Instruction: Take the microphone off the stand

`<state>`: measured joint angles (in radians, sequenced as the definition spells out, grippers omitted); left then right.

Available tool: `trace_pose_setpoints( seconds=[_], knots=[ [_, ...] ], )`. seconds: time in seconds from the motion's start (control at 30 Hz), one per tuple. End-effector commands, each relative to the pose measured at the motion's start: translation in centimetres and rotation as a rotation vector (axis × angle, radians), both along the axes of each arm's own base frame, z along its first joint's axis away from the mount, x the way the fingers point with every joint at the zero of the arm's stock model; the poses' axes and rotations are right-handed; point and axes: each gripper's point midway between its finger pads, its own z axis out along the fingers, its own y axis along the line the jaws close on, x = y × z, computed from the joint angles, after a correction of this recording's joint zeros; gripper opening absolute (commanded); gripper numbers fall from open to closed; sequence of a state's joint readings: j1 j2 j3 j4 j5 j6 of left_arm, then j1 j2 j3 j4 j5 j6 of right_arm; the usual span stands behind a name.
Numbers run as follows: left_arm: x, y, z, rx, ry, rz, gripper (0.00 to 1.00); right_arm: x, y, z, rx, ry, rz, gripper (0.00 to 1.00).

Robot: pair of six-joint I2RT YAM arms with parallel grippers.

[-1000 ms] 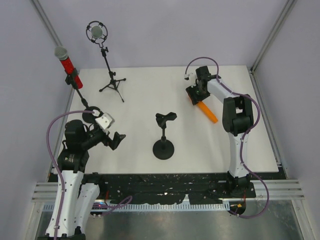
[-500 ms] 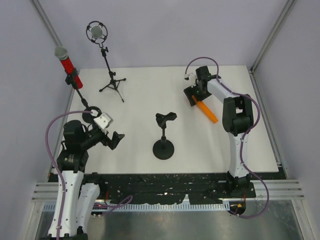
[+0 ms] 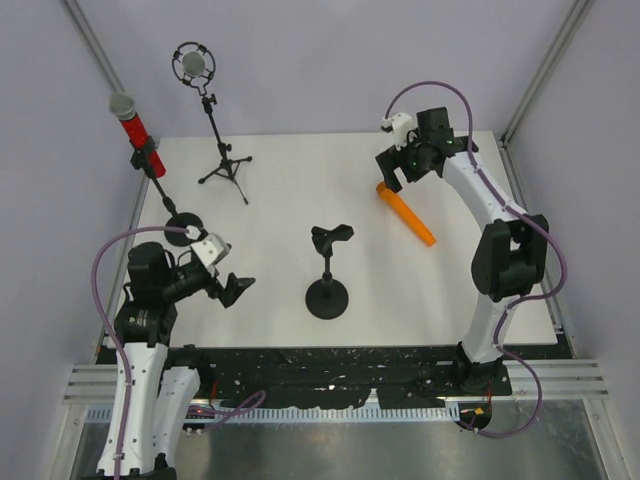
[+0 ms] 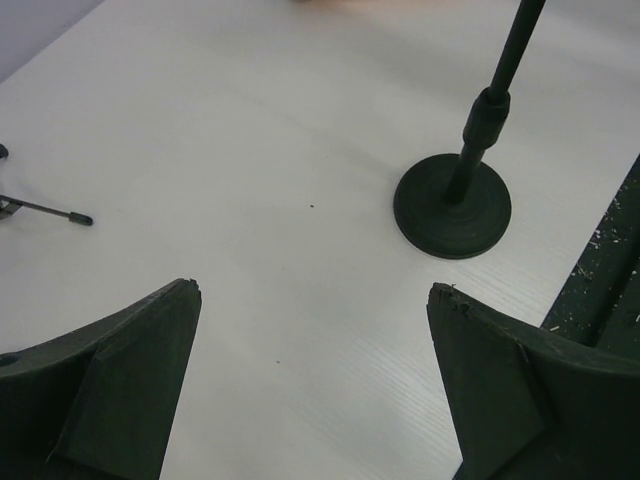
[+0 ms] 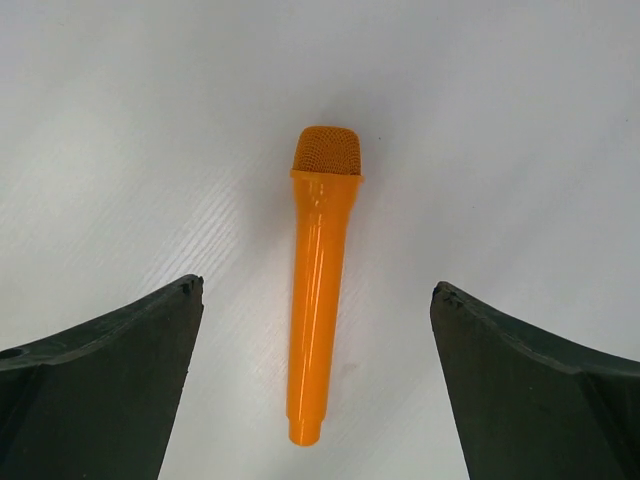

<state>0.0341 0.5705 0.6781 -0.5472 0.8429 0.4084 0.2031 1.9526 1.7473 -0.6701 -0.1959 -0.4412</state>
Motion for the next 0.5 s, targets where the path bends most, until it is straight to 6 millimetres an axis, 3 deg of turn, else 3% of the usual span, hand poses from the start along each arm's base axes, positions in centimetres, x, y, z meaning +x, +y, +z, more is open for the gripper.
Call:
trace_pose_setpoints(
  seconds=[0.0,0.03,0.07,0.1,0.13,0.17,0.27,0.3,0.33,0.37,0.47],
  knots=[
    [-1.6,-1.4,0.1,-0.030,-0.019,-0.120,0.99,-3.2,2.0,6.3,0.118,-0.111,0.144,1.00],
    [-1.8,-1.6,0.1,-0.036,-0.024,-0.139,1.00,-4.7,2.9,6.3,0.160,-0.101,0.202,1.00],
    [-2.1,-2.0,0.1,-0.045,-0.030,-0.167,1.00,-5.8,3.2,8.2,0.181,-0.141,0.235,1.00],
    [-2.4,-2.2,0.0,-0.052,-0.032,-0.187,1.00,-7.3,4.1,7.9,0.225,-0.122,0.292,1.00],
    [-2.6,-2.4,0.0,-0.060,-0.037,-0.207,1.00,-8.8,4.7,10.0,0.267,-0.166,0.343,1.00],
    [-2.9,-2.6,0.0,-0.067,-0.041,-0.226,1.00,-9.9,5.0,9.6,0.285,-0.161,0.375,1.00],
    [-3.4,-3.1,0.2,-0.082,-0.053,-0.274,1.00,-14.6,6.2,12.5,0.379,-0.236,0.496,1.00],
    [-3.7,-3.4,0.4,-0.089,-0.062,-0.300,1.00,-15.8,6.3,14.7,0.392,-0.311,0.524,1.00],
    [-4.0,-3.6,0.8,-0.095,-0.070,-0.325,1.00,-17.1,6.8,14.3,0.423,-0.301,0.559,1.00],
    [-4.3,-3.8,1.0,-0.098,-0.076,-0.352,1.00,-18.3,7.0,16.1,0.437,-0.364,0.587,1.00],
    [-4.7,-4.5,1.8,-0.117,-0.088,-0.422,1.00,-21.4,8.4,17.0,0.480,-0.408,0.675,0.97]
  ],
)
